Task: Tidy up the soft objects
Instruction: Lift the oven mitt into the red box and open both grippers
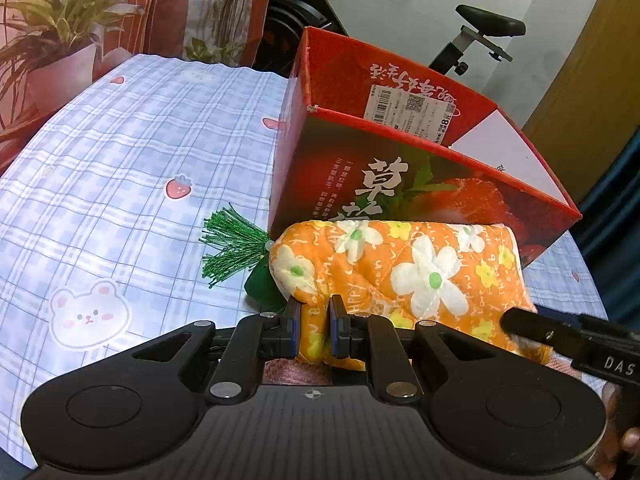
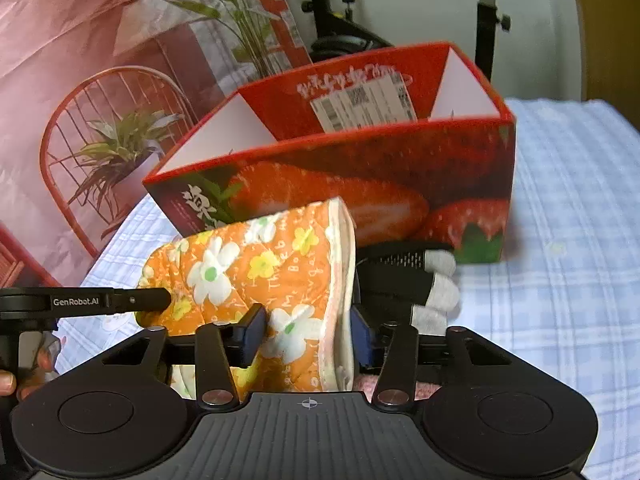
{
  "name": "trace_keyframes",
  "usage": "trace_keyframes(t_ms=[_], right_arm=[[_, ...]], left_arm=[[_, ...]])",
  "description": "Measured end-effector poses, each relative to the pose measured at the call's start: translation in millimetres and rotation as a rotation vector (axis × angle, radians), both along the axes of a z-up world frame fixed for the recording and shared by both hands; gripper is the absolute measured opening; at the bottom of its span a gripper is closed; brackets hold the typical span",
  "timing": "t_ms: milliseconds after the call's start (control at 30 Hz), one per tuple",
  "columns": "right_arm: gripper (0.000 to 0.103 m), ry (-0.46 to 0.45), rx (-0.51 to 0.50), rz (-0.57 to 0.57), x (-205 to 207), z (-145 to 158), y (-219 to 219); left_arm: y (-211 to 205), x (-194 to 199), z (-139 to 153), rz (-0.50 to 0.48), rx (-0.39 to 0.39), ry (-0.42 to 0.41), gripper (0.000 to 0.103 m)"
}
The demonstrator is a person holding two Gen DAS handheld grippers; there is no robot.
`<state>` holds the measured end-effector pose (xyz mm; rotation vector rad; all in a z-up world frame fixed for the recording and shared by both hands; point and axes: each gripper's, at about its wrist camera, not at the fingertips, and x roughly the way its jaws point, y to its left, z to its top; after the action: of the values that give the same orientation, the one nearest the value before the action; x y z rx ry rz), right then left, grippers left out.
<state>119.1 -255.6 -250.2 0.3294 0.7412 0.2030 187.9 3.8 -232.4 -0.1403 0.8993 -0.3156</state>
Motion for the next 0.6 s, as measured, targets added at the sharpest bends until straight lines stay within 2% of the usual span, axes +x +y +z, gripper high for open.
trace_keyframes(t_ms=[133, 233, 367, 600], right_arm=[[0.018, -0.041, -0.009, 0.014, -4, 10, -1], [0.011, -0.079, -0.001, 0.043, -7, 20, 2], [0.01, -0.124, -0.026, 0.088, -8, 33, 8], [0.009, -0.207, -0.037, 0.123, -8, 62, 8]], left_arm=[[1, -2, 1, 0.004, -0.007, -0.006, 0.015], [2, -5, 3, 0.003, -0.01, -0.016, 0.015], [3, -9, 11, 0.007, -0.015, -0.042, 0.014], [10, -20, 48, 0.008, -0.049, -0.188, 0.014]])
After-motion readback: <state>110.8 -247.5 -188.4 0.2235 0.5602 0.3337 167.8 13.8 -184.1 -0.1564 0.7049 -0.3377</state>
